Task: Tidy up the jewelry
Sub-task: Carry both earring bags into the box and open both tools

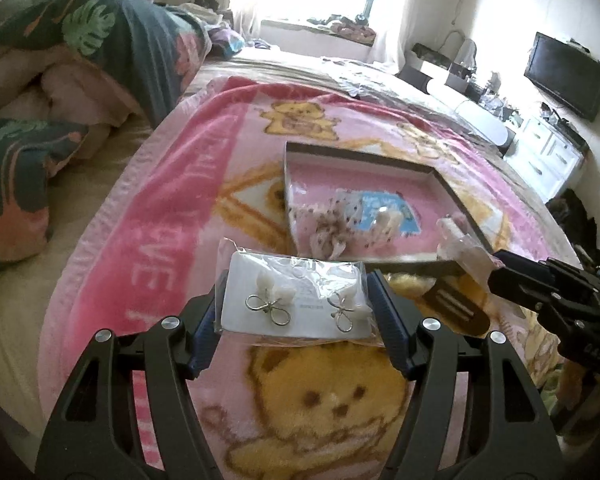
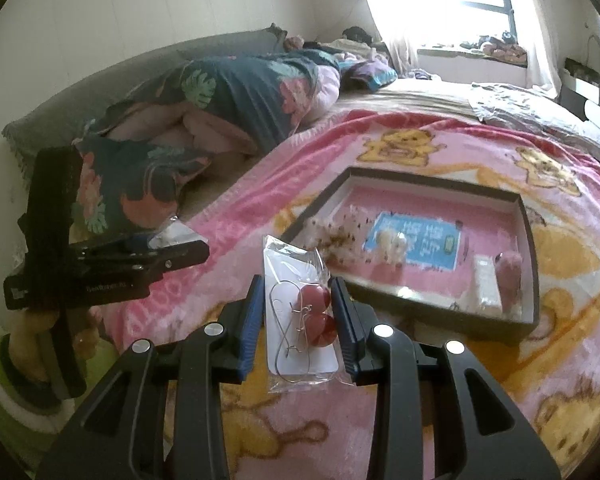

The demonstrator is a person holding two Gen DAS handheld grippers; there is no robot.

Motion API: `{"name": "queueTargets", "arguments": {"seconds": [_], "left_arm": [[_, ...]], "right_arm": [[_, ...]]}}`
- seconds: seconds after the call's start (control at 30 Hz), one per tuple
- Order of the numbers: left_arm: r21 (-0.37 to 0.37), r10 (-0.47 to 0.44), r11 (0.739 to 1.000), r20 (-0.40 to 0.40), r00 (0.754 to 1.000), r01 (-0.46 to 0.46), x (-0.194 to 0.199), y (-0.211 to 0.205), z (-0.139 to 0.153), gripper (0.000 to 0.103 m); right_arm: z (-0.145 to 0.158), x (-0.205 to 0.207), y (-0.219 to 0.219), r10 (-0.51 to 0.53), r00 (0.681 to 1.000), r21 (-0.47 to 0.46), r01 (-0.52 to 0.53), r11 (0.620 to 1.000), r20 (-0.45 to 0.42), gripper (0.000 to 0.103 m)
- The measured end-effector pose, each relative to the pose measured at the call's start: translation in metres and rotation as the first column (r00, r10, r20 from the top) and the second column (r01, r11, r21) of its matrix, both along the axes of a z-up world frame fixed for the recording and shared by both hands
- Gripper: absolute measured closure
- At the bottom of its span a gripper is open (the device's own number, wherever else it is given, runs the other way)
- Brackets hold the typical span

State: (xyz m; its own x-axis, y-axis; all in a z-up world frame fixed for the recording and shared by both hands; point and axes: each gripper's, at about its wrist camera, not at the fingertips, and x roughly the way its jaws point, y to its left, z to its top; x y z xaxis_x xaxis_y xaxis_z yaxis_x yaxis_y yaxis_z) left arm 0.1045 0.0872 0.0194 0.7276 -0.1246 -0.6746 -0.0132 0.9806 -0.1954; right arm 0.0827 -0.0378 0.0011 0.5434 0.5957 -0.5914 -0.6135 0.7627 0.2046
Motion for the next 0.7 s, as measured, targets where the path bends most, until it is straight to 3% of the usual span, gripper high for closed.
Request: {"name": "queueTargets", "arguments": {"seconds": [0.7], "left_arm": [[0.014,-0.062,0.998,0.053,0.997,0.062,0.058,-0.022,0.021,0.044]], "right_arm": [[0.030,0.057,-0.036,-0.156,0.986,0.049,0.153,0.987,0.056,0.070]]}}
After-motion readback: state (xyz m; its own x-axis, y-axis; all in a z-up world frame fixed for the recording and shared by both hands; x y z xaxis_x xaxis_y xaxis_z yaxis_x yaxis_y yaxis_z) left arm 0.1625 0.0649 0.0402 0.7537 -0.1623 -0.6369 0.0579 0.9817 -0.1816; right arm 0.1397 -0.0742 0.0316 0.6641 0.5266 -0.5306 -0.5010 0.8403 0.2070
